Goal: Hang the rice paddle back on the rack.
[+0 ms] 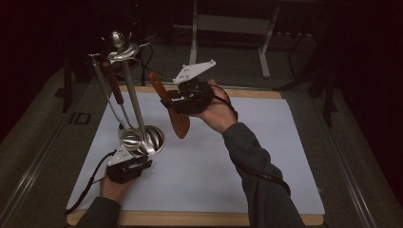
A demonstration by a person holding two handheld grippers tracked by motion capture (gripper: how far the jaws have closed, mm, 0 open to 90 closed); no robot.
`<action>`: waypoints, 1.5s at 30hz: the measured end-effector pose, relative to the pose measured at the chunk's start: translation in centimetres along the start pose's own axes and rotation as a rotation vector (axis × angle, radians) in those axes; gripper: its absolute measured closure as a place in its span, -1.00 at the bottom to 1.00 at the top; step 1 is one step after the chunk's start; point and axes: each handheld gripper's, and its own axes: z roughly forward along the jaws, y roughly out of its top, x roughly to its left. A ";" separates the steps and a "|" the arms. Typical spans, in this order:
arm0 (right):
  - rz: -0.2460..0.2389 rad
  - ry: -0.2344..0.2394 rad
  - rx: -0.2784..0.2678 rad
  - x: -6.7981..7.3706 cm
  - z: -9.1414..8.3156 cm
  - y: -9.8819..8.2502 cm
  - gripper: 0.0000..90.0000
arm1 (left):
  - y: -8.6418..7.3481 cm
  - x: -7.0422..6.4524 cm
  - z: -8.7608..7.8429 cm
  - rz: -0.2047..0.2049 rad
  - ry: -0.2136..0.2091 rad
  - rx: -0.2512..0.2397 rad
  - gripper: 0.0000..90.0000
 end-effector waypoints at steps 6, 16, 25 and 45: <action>-0.002 -0.008 -0.019 0.2 0.1 1.6 0.47 | 0.0 0.0 0.0 0.002 -0.002 0.001 0.55; 0.012 -0.031 -0.080 0.3 0.0 3.3 0.47 | 0.0 0.0 0.0 -0.003 -0.005 0.000 0.55; 0.025 -0.045 -0.056 0.5 0.7 4.8 0.47 | 0.0 0.1 0.0 -0.004 -0.006 0.001 0.55; 0.011 -0.065 0.089 -0.7 0.5 0.7 0.07 | 0.0 0.1 0.0 -0.008 -0.005 0.005 0.53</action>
